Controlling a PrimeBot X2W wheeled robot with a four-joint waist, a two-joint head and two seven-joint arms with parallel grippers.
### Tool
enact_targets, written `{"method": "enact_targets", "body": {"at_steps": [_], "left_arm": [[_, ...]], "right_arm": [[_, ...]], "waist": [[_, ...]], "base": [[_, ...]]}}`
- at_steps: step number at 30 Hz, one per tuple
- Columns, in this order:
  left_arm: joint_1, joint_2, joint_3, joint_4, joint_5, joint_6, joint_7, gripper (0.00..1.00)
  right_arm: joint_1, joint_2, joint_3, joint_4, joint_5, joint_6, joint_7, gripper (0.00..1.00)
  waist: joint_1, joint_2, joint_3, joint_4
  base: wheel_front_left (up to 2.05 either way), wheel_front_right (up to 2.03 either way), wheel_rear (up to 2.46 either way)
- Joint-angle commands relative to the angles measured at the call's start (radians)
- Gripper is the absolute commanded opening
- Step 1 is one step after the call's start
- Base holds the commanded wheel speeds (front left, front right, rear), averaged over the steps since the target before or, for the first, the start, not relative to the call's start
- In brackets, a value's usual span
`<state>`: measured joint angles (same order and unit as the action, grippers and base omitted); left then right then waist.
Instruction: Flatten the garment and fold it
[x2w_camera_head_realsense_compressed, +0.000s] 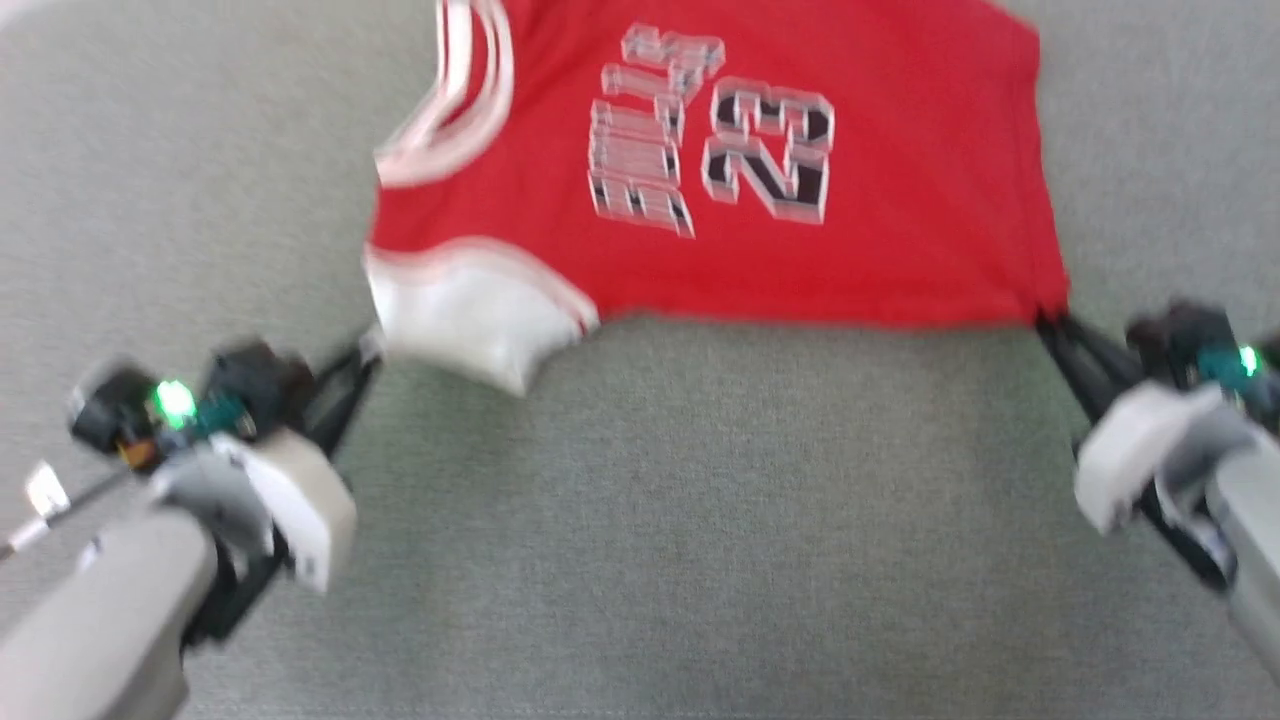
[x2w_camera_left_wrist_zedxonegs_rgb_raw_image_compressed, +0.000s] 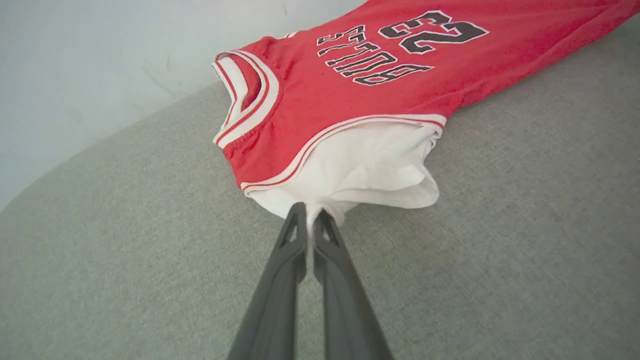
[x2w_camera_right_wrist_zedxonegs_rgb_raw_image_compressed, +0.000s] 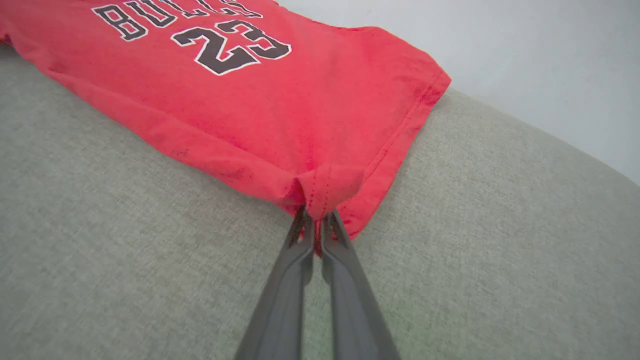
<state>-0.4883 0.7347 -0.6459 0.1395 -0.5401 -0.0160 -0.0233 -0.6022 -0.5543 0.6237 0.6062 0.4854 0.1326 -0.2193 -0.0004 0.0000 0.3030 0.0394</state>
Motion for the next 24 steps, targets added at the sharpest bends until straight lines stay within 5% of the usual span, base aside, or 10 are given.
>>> {"method": "enact_targets", "body": {"at_steps": [1,15,18,24], "left_arm": [[0.047,0.02,-0.013,-0.019,-0.023,-0.002,0.035,0.0],[0.358,0.146,-0.072,-0.304,-0.251,0.066,0.332,0.0],[0.396,0.153,-0.093,-0.368,-0.318,0.045,0.383,0.0],[0.412,0.141,-0.072,-0.406,-0.335,0.057,0.337,0.0]], "right_arm": [[0.049,-0.013,-0.006,-0.016,0.009,-0.002,0.007,0.0],[0.403,-0.165,-0.052,-0.334,0.127,-0.002,0.164,0.0],[0.474,-0.181,-0.1,-0.39,0.138,-0.002,0.203,0.0],[0.596,-0.145,-0.227,-0.489,0.148,-0.002,0.242,0.0]], "waist": [[0.0004,0.0,-0.111,0.039],[0.0004,0.0,-0.257,0.059],[0.0004,0.0,-0.271,0.065],[0.0004,0.0,-0.266,0.056]], "base": [[0.0,0.0,0.0],[0.0,0.0,0.0],[0.0,0.0,0.0],[0.0,0.0,0.0]]}}
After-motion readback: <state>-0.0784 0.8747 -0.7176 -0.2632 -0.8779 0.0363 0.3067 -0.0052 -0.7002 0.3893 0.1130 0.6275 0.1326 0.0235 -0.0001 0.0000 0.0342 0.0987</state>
